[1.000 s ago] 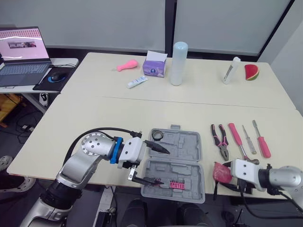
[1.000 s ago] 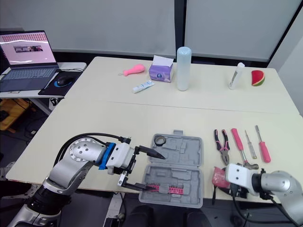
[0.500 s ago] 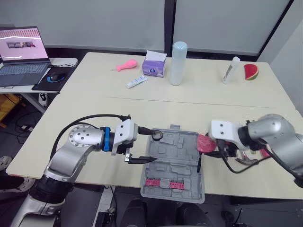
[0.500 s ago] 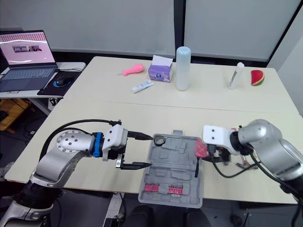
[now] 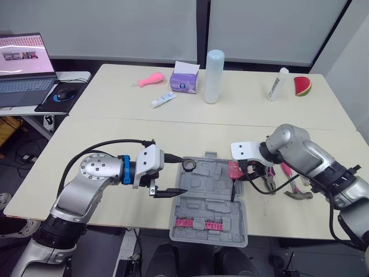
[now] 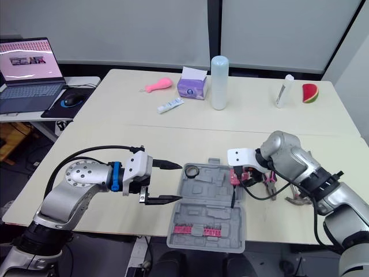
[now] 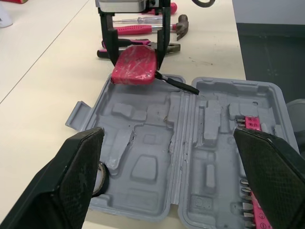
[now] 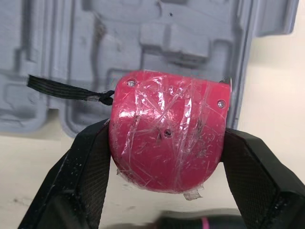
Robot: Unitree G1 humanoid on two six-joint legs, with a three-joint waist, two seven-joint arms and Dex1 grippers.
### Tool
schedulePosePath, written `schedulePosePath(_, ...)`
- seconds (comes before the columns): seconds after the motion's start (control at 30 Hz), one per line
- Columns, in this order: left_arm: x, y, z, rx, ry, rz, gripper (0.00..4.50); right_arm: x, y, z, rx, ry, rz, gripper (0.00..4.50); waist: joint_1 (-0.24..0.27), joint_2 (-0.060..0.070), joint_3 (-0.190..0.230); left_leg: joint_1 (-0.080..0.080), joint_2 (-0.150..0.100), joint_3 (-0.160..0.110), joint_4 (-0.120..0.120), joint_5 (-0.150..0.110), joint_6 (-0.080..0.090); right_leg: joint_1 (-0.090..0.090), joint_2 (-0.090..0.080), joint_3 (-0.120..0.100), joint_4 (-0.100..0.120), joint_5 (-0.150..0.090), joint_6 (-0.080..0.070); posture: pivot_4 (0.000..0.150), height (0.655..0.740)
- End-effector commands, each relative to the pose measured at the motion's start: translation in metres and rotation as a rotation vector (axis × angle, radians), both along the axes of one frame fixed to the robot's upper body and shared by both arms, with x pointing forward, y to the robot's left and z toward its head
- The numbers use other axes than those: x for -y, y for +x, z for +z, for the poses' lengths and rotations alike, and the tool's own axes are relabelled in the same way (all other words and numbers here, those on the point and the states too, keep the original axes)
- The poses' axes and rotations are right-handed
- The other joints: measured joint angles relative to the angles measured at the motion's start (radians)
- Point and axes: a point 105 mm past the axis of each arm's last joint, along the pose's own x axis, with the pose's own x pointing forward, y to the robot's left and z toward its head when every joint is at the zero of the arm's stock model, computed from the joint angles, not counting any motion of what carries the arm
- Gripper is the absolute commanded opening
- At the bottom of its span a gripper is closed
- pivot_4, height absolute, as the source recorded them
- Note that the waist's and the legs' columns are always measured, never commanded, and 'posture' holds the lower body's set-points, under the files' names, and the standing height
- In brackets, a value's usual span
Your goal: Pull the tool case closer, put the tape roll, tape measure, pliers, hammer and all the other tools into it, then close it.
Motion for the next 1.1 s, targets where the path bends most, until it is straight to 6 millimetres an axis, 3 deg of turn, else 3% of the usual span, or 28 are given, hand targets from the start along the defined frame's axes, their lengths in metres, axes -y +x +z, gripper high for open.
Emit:
schedulePosePath(0.03,-0.002,0.000,0.008,0.050,0.001,-0.006,4.50,-0.006,0.009,0.005,0.038,-0.027,0.054,3.12,0.000,0.000,0.000,0.000,0.000,0.000,0.000,0.000,0.000,-0.001,0.000,0.000,0.001,0.000,0.000,0.150,0.6921)
schedulePosePath(0.6,-0.003,0.000,0.005,0.060,0.009,-0.009,4.50,-0.022,0.025,-0.004,0.042,-0.064,0.125,3.12,-0.001,0.000,0.000,0.000,0.001,0.002,0.000,0.000,0.000,-0.004,0.000,0.000,0.003,0.000,0.000,0.150,0.6921)
schedulePosePath(1.1,0.001,-0.002,0.003,0.058,0.010,-0.031,4.50,-0.031,0.031,0.008,0.080,-0.050,0.143,3.12,-0.001,0.000,0.000,0.000,0.001,0.003,0.001,0.000,-0.001,-0.004,0.000,0.000,0.004,0.000,0.000,0.150,0.6921)
